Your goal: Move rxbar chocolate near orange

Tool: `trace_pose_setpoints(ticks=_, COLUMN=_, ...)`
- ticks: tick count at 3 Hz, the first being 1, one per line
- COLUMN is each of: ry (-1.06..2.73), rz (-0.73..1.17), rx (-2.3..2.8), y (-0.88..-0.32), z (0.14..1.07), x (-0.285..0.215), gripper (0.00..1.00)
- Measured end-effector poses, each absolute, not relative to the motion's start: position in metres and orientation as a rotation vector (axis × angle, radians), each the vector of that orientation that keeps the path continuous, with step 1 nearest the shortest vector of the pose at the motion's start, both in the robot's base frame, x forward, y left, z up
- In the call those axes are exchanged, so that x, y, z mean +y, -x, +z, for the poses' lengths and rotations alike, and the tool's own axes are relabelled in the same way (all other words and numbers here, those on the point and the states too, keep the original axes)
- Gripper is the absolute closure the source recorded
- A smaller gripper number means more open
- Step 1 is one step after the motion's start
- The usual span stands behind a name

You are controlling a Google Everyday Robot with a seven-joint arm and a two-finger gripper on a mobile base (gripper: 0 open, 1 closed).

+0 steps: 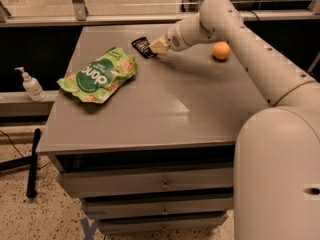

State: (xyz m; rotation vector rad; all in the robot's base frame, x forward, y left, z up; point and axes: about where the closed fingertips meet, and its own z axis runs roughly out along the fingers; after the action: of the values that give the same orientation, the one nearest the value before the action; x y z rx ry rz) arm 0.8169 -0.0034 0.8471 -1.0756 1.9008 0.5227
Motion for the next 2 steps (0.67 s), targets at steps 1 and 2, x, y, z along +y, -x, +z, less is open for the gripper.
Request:
trace_pose_setpoints(ticks=1, ry=1.054, rz=0.451, rx=1.891, y=-0.826, z=0.86, x=-0.022, gripper=1.0)
trace_pose_setpoints(ticks=2, ry=1.028, rz=0.336, rx=1.88, y=-0.839, z=0.88, x=-0.052, gripper=1.0)
